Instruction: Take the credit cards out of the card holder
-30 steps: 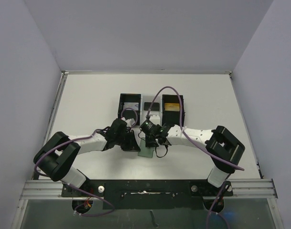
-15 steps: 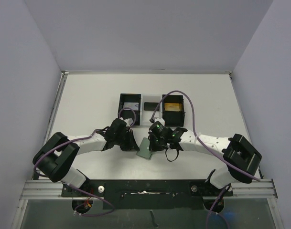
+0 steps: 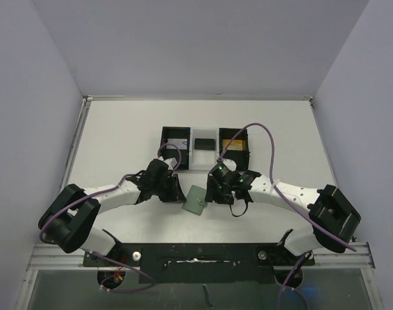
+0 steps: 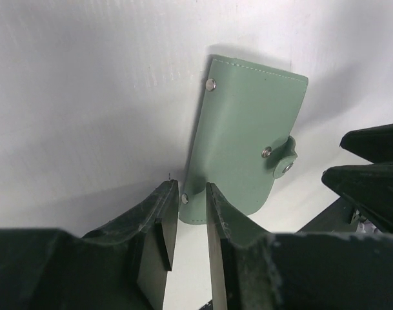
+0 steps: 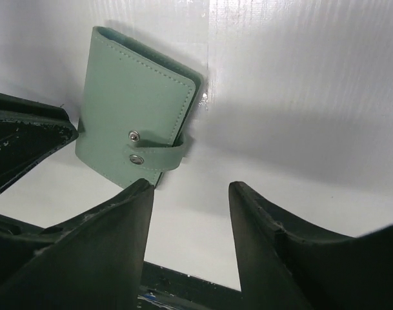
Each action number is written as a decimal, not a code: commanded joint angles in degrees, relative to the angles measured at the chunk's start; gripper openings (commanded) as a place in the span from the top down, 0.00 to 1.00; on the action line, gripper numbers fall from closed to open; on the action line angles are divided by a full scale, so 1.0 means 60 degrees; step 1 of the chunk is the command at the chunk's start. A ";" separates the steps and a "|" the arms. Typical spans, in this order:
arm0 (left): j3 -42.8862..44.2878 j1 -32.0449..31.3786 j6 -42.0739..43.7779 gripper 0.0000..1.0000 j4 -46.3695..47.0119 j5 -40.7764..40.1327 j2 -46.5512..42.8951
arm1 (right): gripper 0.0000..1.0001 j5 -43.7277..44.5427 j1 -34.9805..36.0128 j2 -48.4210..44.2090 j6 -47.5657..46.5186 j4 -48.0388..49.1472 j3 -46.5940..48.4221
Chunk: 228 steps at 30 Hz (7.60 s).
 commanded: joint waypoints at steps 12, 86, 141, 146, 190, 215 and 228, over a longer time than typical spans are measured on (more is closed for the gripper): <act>0.0326 0.0161 0.0243 0.63 -0.0358 -0.1471 -0.1234 | 0.38 0.0524 -0.0003 0.1239 0.1654 -0.0072 0.1792; -0.0446 0.0590 -0.0544 0.47 0.0547 -0.1804 -0.3627 | 0.97 -0.1659 -0.1156 -0.1170 -0.0803 0.2192 0.0795; 0.0501 0.0217 -0.0389 0.57 0.0417 0.0337 -0.0622 | 0.94 -0.3348 -0.3455 -0.0280 -0.0711 0.3870 -0.2908; 0.0555 0.0142 -0.0357 0.65 0.0743 0.0828 -0.0174 | 0.94 -0.3382 -0.3456 -0.0130 -0.0810 0.3850 -0.2860; 0.1624 -0.1316 -0.0047 0.72 0.2044 0.2694 0.2356 | 0.79 -0.2100 -0.2359 -0.1699 0.0171 0.3328 -0.0988; -0.0169 0.1295 -0.0139 0.57 -0.0821 -0.1631 -0.2646 | 0.56 -0.0023 -0.0539 0.1575 0.0257 0.1475 0.0734; -0.0798 0.2140 -0.0483 0.35 -0.0648 -0.1656 -0.3566 | 0.34 0.1132 0.0499 0.3051 0.0647 0.0302 0.2764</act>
